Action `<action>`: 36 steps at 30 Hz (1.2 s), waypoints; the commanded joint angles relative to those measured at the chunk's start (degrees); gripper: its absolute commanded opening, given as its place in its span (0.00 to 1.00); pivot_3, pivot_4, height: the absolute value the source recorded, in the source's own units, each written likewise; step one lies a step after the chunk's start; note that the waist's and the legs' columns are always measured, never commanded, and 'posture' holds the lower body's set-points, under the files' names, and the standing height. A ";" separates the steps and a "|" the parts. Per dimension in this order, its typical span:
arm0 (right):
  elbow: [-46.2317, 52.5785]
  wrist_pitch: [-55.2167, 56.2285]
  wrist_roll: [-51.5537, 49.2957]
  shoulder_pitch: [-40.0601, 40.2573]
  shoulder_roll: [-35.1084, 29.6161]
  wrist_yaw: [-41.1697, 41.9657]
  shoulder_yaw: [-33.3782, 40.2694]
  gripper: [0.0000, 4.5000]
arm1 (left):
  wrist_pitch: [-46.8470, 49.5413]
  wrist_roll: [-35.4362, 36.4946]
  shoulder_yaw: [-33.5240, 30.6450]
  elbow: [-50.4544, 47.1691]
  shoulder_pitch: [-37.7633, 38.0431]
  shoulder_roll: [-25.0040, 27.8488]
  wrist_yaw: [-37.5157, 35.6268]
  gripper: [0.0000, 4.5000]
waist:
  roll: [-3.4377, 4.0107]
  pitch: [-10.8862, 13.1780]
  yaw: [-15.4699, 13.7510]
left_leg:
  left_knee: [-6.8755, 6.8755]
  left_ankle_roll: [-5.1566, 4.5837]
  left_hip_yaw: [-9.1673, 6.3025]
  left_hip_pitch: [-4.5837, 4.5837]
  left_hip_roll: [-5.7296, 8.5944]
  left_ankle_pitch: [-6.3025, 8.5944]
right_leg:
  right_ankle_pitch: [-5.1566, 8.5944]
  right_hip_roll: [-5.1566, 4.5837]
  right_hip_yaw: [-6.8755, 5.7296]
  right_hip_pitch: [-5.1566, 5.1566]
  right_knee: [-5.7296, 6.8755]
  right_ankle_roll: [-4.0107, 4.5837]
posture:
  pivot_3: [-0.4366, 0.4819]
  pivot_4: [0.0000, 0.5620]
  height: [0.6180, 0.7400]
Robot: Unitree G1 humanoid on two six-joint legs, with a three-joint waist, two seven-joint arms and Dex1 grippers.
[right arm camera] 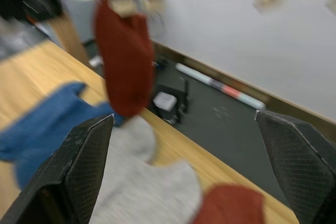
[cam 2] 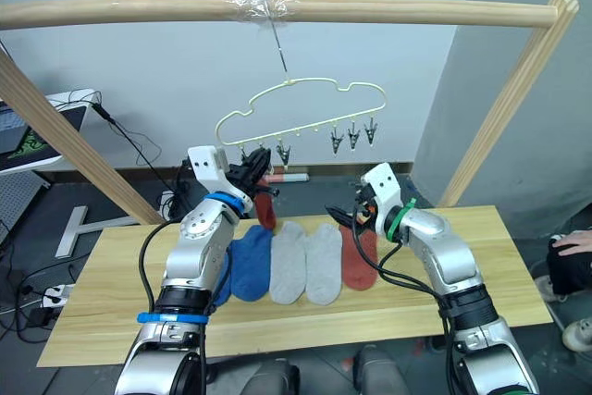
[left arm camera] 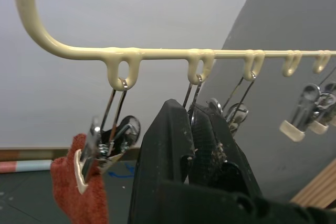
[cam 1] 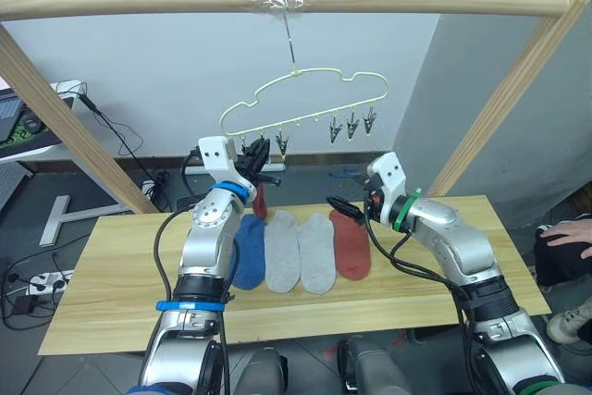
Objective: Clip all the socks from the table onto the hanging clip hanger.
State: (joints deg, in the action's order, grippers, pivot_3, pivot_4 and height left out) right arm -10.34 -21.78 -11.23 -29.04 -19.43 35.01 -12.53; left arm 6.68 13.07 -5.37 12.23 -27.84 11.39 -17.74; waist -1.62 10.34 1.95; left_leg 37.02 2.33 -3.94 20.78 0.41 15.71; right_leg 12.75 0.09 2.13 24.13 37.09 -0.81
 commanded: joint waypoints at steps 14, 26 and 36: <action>-40.47 19.63 13.34 -9.96 6.13 2.52 -3.30 1.00 | 2.90 0.19 -0.74 -6.44 2.88 0.43 0.28 0.00 | 0.00 0.00 -0.27 | 0.01 0.00 0.01 0.02 -0.01 0.00 | -0.15 -0.01 0.09 0.00 0.00 0.23 | 0.51 0.28 1.00; -49.06 20.46 15.61 -10.76 6.88 1.85 -1.25 1.00 | 3.62 0.26 -0.55 -7.02 3.12 0.39 0.29 0.00 | 0.00 0.00 -0.18 | 0.02 0.01 0.01 -0.01 -0.03 0.00 | -0.17 0.00 0.12 -0.01 0.06 0.26 | 0.51 0.29 1.00; -49.94 16.63 16.66 -9.02 6.02 4.90 -1.23 0.74 | 4.17 0.39 -0.65 -7.32 3.14 0.42 0.14 0.00 | -0.01 -0.01 -0.19 | 0.03 0.00 0.01 -0.09 -0.02 0.00 | -0.17 -0.01 0.12 -0.08 0.07 0.26 | 0.51 0.30 1.00</action>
State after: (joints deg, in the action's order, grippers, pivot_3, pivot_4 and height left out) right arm -59.26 -3.71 4.27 -39.37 -12.97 38.38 -13.10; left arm 10.77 13.43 -5.93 6.54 -24.83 11.61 -17.65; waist -1.63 10.32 1.75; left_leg 37.05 2.33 -3.93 20.69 0.39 15.71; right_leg 12.58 0.09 2.25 24.04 37.16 -0.55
